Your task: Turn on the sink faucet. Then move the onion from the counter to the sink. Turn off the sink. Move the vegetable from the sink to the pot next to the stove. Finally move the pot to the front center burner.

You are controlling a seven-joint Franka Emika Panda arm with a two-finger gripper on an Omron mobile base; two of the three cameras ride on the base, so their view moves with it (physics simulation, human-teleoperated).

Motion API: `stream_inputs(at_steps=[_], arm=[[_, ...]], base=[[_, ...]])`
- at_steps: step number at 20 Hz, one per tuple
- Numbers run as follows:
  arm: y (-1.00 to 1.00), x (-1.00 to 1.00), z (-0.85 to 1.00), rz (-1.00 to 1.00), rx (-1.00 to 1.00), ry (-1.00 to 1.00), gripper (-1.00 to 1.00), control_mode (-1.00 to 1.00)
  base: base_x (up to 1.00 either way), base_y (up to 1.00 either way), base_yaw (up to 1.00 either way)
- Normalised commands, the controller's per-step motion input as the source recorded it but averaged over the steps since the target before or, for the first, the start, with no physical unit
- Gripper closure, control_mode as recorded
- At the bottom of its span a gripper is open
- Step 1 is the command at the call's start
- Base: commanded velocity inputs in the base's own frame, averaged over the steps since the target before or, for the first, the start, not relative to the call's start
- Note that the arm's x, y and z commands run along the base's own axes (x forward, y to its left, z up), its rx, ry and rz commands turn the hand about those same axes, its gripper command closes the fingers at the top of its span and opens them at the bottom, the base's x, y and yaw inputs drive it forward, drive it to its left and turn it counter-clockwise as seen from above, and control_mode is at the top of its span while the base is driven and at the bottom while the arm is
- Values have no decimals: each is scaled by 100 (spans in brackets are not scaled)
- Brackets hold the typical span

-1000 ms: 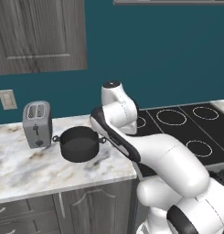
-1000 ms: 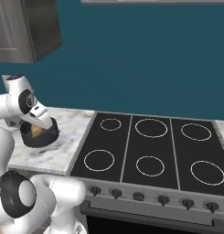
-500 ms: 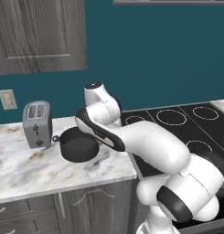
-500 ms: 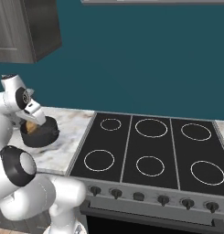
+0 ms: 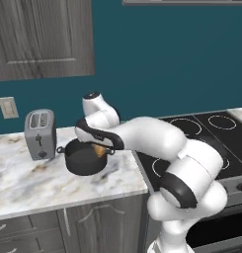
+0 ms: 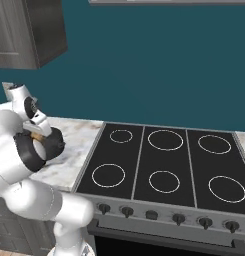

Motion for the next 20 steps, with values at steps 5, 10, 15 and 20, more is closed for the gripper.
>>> stream_inputs(at_steps=[5, 10, 15, 20], arm=[[25, 45, -37, 0, -4, 5, 100, -100], [22, 46, -36, 0, -5, 6, 100, -100], [13, 30, -32, 0, -4, 7, 100, -100], [2, 21, -31, 0, 0, 6, 100, -100]], base=[[0, 0, 0], [0, 0, 0], [0, 0, 0], [0, 0, 0]])
